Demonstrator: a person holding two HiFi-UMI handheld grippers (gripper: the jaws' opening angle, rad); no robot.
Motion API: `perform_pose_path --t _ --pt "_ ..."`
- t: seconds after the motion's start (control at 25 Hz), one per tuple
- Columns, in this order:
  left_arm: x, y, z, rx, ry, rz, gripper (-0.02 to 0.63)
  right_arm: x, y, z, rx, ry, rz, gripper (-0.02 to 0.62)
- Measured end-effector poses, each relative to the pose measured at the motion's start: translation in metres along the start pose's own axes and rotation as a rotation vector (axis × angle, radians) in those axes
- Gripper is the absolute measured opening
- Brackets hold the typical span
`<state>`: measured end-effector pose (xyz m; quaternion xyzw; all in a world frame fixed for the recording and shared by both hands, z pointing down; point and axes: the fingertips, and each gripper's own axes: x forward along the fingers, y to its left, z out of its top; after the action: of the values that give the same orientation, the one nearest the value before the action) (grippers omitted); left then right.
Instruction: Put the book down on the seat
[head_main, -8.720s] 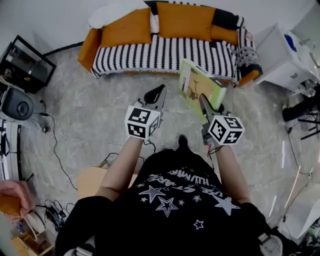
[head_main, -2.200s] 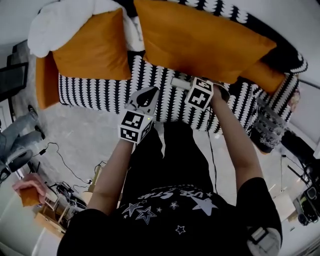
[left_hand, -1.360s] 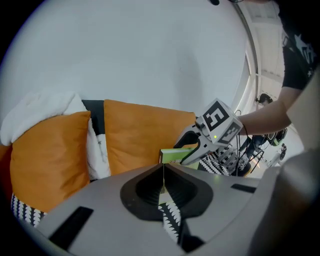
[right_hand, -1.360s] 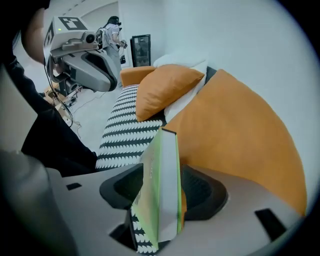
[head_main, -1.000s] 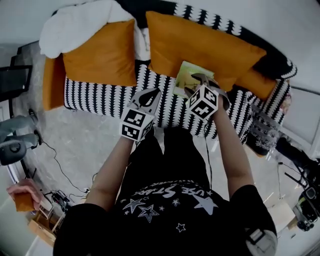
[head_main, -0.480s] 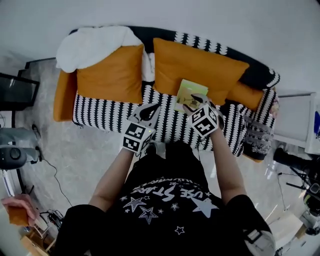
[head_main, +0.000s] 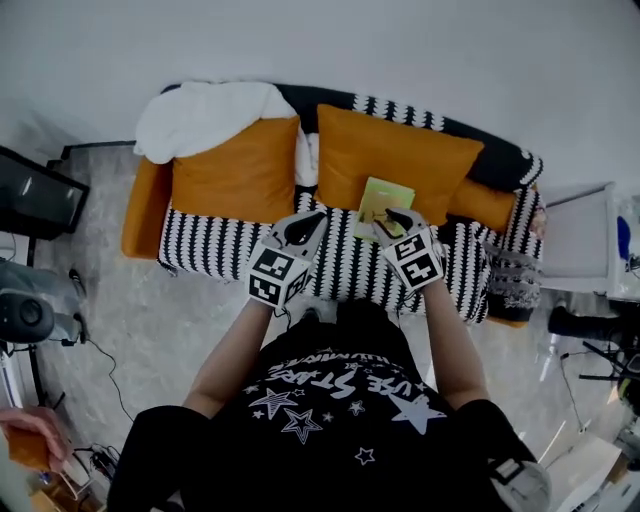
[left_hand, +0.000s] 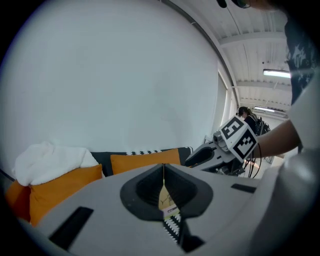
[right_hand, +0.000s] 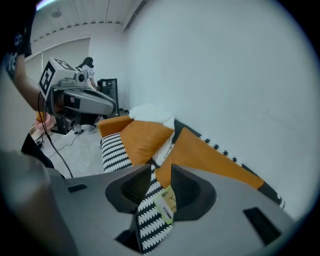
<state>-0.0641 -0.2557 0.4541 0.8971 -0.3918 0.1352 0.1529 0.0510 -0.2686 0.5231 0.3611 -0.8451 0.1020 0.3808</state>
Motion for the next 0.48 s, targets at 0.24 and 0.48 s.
perform_pose_path --t 0.24,0.48 --pt "-0.033 -0.003 0.011 0.025 -0.044 -0.016 0.011 -0.037 0.011 0.023 0.045 -0.091 -0.1 0.085" --pt "-0.061 -0.018 0.013 0.056 -0.088 -0.051 0.011 -0.063 0.035 0.026 0.107 -0.152 -0.157 0.054"
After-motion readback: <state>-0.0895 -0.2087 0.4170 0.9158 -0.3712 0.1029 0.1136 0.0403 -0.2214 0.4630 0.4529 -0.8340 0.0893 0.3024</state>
